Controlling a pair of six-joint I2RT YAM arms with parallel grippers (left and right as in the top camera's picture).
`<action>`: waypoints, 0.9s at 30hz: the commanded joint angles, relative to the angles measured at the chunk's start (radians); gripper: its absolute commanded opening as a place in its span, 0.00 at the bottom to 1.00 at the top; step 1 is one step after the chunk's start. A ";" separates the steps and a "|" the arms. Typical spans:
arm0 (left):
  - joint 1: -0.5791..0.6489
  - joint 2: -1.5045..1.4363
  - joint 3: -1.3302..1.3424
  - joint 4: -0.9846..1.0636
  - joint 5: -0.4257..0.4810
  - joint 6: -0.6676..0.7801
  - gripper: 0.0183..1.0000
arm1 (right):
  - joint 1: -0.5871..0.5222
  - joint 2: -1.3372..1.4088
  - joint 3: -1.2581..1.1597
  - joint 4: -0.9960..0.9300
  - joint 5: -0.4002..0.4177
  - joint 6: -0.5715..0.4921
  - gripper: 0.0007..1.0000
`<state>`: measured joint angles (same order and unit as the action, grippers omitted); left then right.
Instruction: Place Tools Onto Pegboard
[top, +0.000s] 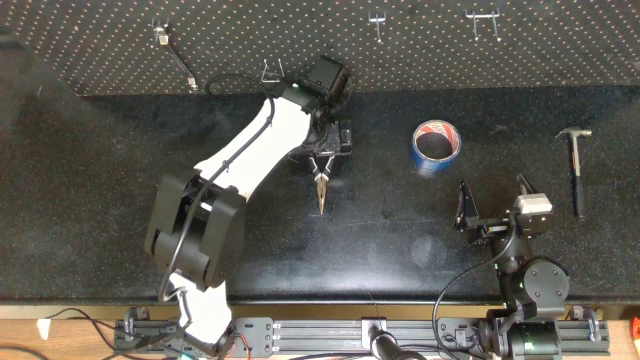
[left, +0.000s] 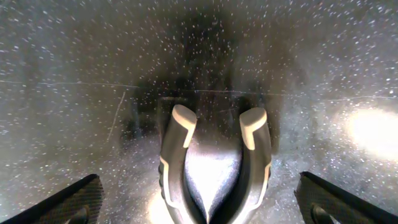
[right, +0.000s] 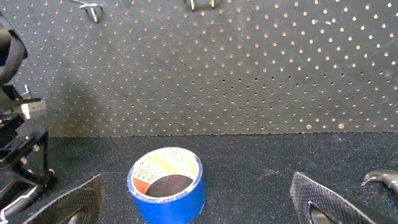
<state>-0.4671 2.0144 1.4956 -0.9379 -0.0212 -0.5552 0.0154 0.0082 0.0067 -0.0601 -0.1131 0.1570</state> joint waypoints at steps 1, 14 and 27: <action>0.002 0.025 0.021 -0.001 0.011 -0.017 1.00 | 0.006 -0.006 -0.003 -0.006 0.009 0.014 0.98; 0.002 0.042 0.021 0.000 0.033 0.013 1.00 | 0.006 -0.006 -0.003 -0.006 0.009 0.014 0.98; 0.002 0.053 0.021 -0.001 0.034 0.036 1.00 | 0.006 -0.006 -0.003 -0.006 0.009 0.014 0.98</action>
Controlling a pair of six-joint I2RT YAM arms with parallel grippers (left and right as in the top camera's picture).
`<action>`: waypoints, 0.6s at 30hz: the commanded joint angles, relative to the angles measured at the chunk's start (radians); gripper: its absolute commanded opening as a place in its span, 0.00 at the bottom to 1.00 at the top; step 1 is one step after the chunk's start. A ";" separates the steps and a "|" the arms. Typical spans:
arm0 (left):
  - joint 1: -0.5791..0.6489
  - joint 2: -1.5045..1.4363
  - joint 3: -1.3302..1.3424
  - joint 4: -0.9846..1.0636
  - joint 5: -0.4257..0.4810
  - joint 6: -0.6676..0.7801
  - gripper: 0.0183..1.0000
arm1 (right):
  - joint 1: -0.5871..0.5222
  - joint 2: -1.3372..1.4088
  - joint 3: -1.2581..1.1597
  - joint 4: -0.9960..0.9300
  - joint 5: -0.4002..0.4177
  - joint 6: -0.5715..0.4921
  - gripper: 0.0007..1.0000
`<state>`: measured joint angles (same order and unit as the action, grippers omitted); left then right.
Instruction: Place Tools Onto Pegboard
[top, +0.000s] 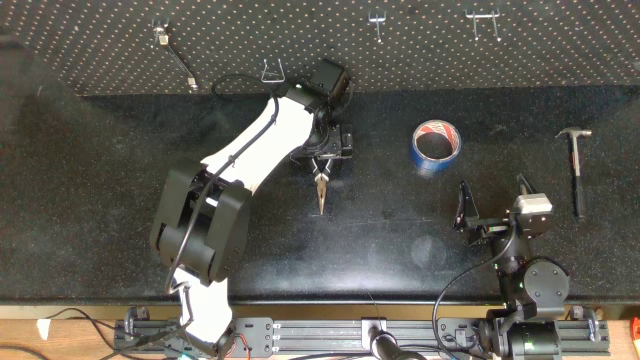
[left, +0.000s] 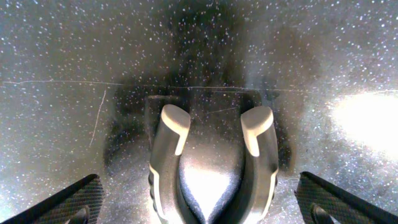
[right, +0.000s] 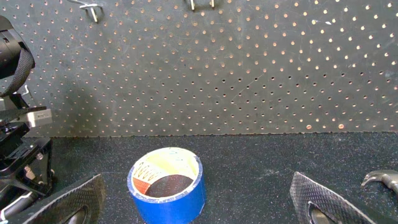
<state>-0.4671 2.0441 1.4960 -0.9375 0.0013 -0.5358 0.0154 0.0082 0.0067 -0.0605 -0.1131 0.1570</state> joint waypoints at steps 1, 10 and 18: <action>0.002 0.023 0.021 -0.001 0.011 0.017 1.00 | 0.006 -0.006 -0.003 -0.006 0.009 0.014 0.98; 0.002 0.024 0.020 0.003 0.006 0.032 1.00 | 0.006 -0.006 -0.003 -0.006 0.009 0.014 0.98; 0.002 0.039 0.019 0.014 0.007 0.040 1.00 | 0.006 -0.006 -0.003 -0.006 0.009 0.014 0.98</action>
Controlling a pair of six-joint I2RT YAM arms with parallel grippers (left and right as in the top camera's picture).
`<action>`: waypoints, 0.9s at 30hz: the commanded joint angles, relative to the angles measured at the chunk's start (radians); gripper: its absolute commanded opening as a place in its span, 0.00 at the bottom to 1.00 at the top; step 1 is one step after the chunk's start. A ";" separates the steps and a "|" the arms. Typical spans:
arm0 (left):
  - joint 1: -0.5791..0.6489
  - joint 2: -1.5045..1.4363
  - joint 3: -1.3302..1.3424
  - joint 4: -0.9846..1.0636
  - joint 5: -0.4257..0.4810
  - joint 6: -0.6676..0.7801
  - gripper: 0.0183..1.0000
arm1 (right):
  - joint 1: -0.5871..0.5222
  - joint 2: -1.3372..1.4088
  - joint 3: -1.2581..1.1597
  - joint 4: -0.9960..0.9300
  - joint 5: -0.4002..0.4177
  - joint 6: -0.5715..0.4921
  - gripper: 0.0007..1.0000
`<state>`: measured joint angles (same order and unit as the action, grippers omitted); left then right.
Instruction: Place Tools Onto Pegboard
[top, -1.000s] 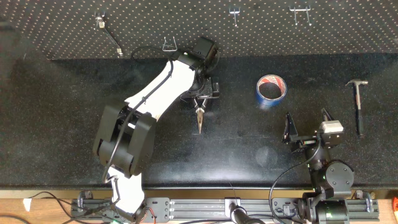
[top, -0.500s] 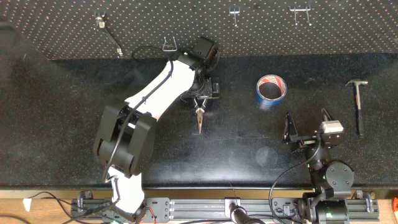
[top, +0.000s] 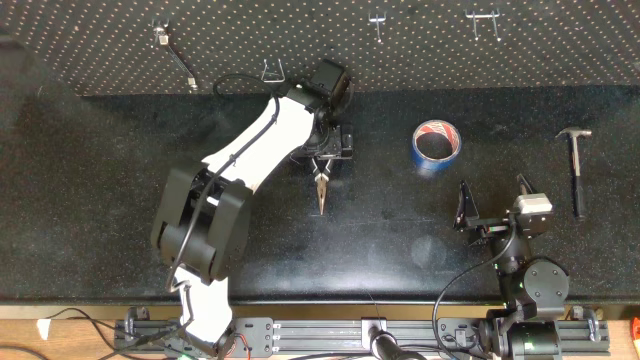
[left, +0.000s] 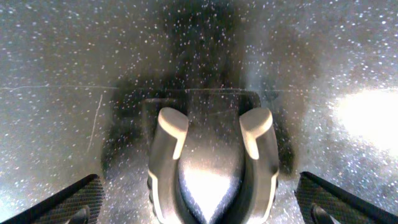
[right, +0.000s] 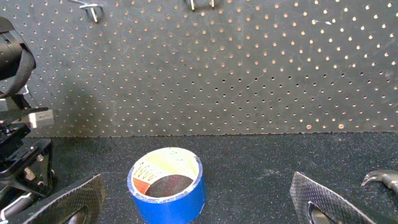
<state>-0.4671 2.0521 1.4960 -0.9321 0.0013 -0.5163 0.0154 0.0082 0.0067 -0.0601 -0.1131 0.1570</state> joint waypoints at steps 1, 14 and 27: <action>0.002 0.031 0.019 0.008 0.008 0.020 1.00 | 0.006 -0.006 -0.003 -0.006 0.009 0.014 0.98; 0.002 0.031 0.019 0.008 0.010 0.020 0.92 | 0.006 -0.006 -0.003 -0.006 0.009 0.014 0.98; 0.002 0.031 0.019 0.008 0.010 0.020 0.60 | 0.006 -0.006 -0.003 -0.006 0.009 0.014 0.97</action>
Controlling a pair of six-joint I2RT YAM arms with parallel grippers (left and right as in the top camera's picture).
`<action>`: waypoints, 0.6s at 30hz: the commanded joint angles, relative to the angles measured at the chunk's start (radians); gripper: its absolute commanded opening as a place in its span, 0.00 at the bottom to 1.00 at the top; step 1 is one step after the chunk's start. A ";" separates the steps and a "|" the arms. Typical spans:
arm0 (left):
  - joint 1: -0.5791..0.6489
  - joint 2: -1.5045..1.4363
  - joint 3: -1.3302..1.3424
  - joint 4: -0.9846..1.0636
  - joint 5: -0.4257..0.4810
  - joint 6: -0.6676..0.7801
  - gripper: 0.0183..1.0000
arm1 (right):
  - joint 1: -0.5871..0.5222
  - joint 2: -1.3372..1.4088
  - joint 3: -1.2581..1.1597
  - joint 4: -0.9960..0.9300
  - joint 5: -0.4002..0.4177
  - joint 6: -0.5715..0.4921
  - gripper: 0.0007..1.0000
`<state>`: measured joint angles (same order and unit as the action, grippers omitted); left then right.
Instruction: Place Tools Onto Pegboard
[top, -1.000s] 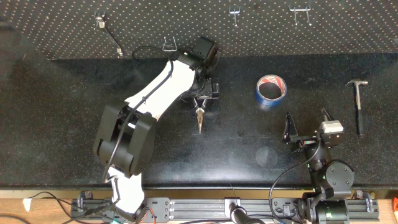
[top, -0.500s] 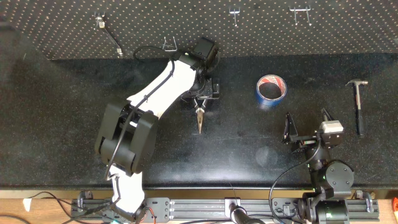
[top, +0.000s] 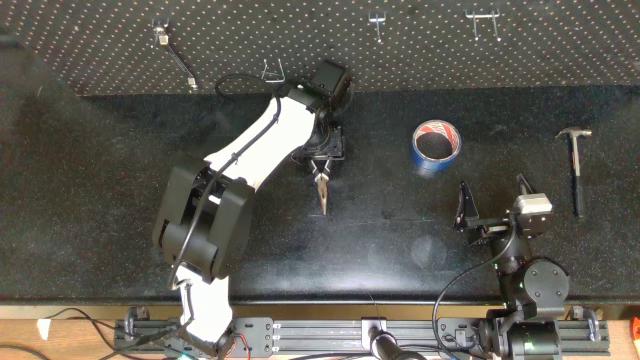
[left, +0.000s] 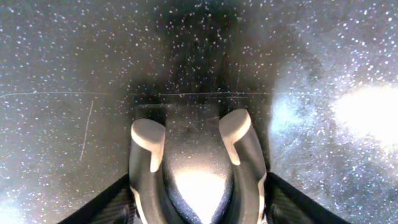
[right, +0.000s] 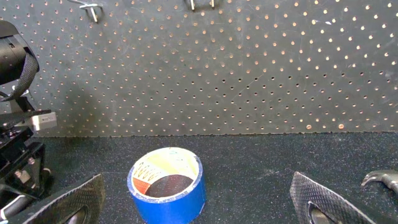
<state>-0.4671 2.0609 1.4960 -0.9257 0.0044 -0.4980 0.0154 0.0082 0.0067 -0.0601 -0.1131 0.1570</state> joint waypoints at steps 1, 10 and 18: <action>0.002 0.023 0.019 0.002 0.007 0.002 0.60 | 0.006 -0.006 -0.003 -0.006 0.009 0.014 0.98; 0.002 0.023 0.019 0.001 0.007 0.002 0.52 | 0.006 -0.006 -0.003 -0.006 0.009 0.014 0.98; 0.002 0.023 0.019 0.001 0.007 0.002 0.52 | 0.006 -0.006 -0.003 -0.006 0.009 0.014 0.98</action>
<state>-0.4671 2.0609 1.4967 -0.9257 0.0048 -0.4984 0.0154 0.0082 0.0067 -0.0605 -0.1131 0.1570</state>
